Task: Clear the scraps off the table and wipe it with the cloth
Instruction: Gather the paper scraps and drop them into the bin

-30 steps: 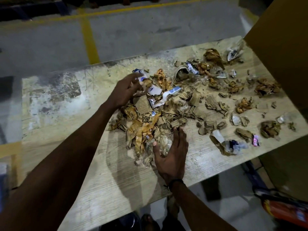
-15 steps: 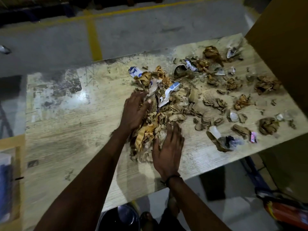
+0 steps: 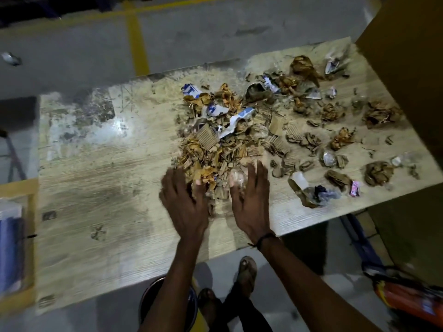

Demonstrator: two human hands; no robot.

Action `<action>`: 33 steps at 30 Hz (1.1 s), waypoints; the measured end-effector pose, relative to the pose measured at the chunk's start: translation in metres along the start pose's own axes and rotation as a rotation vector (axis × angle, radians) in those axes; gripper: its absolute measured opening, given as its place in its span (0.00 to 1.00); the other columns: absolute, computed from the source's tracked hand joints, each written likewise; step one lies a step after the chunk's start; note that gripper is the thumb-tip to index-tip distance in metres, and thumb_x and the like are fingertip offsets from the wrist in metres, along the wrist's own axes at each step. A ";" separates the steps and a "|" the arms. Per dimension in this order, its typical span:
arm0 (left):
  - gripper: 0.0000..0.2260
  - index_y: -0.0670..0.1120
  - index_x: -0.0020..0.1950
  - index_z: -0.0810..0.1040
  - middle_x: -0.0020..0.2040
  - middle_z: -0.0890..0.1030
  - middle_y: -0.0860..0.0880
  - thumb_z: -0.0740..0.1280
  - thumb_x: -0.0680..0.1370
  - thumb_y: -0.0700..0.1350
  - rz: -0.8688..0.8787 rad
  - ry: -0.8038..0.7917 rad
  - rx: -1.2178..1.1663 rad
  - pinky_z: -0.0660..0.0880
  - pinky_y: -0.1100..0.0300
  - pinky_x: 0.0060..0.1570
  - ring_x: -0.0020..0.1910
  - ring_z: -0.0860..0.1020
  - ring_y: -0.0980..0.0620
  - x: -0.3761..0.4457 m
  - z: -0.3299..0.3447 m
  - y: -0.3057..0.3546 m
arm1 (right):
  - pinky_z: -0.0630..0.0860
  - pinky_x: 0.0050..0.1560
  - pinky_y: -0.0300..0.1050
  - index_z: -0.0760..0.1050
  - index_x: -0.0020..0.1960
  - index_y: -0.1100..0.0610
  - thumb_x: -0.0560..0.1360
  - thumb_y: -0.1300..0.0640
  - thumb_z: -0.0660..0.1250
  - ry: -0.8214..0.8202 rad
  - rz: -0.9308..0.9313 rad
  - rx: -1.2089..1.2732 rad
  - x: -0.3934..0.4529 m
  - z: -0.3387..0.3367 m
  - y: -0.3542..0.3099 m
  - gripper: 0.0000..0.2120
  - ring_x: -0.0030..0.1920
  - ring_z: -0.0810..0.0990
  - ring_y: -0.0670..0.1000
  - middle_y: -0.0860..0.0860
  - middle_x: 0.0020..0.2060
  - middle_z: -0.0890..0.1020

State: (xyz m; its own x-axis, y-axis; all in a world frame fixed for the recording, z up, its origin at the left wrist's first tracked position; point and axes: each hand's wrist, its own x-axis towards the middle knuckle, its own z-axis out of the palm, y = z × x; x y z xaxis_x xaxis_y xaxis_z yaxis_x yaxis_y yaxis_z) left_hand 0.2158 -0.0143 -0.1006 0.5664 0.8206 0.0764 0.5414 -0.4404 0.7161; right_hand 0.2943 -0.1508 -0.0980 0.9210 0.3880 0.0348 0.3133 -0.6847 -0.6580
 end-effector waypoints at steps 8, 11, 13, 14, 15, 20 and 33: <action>0.27 0.44 0.81 0.65 0.84 0.58 0.41 0.57 0.86 0.58 0.025 -0.063 -0.167 0.62 0.43 0.79 0.82 0.58 0.42 0.024 0.066 0.057 | 0.58 0.80 0.60 0.58 0.82 0.56 0.86 0.52 0.57 -0.017 -0.108 -0.130 0.031 0.000 0.022 0.25 0.83 0.52 0.61 0.59 0.83 0.54; 0.27 0.44 0.81 0.65 0.84 0.57 0.43 0.58 0.86 0.58 0.044 -0.044 -0.193 0.63 0.44 0.78 0.83 0.58 0.43 0.026 0.063 0.066 | 0.56 0.80 0.62 0.56 0.83 0.58 0.87 0.50 0.58 -0.003 -0.110 -0.100 0.049 -0.012 0.030 0.28 0.84 0.49 0.60 0.59 0.84 0.51; 0.25 0.45 0.80 0.67 0.83 0.60 0.43 0.59 0.86 0.57 0.043 0.034 -0.121 0.61 0.47 0.79 0.81 0.59 0.44 0.021 0.050 0.061 | 0.54 0.82 0.62 0.53 0.84 0.58 0.87 0.49 0.58 0.022 -0.097 -0.075 0.046 -0.020 0.031 0.30 0.85 0.46 0.58 0.58 0.84 0.49; 0.24 0.46 0.79 0.67 0.82 0.61 0.43 0.60 0.86 0.56 0.043 0.072 -0.080 0.60 0.47 0.78 0.81 0.60 0.44 0.015 0.042 0.056 | 0.53 0.82 0.61 0.53 0.84 0.58 0.87 0.48 0.58 0.037 -0.095 -0.059 0.040 -0.025 0.030 0.31 0.85 0.46 0.58 0.58 0.85 0.48; 0.24 0.45 0.79 0.67 0.82 0.61 0.42 0.60 0.86 0.55 0.033 0.103 -0.041 0.59 0.46 0.78 0.81 0.61 0.43 0.008 0.033 0.050 | 0.53 0.82 0.61 0.52 0.84 0.58 0.87 0.47 0.58 0.045 -0.095 -0.046 0.030 -0.028 0.027 0.31 0.85 0.46 0.57 0.58 0.85 0.48; 0.34 0.42 0.85 0.56 0.85 0.53 0.39 0.53 0.85 0.62 -0.081 -0.025 0.158 0.53 0.39 0.81 0.85 0.51 0.40 -0.025 0.020 0.014 | 0.50 0.83 0.61 0.46 0.85 0.58 0.84 0.39 0.56 -0.084 -0.074 -0.104 -0.021 -0.015 0.023 0.39 0.85 0.44 0.59 0.58 0.85 0.44; 0.33 0.41 0.85 0.55 0.86 0.55 0.43 0.51 0.84 0.58 0.054 -0.040 0.217 0.49 0.44 0.82 0.85 0.52 0.43 0.003 -0.029 -0.020 | 0.50 0.82 0.63 0.50 0.85 0.57 0.83 0.46 0.62 -0.011 -0.120 -0.104 -0.007 -0.023 -0.001 0.37 0.84 0.46 0.61 0.59 0.84 0.47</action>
State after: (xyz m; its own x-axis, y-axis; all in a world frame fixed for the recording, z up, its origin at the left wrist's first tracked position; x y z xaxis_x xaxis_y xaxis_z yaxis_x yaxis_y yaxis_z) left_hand 0.1884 0.0077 -0.0943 0.6202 0.7803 0.0798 0.6279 -0.5549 0.5457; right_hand 0.2929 -0.1668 -0.0805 0.8732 0.4771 0.0997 0.4435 -0.6929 -0.5686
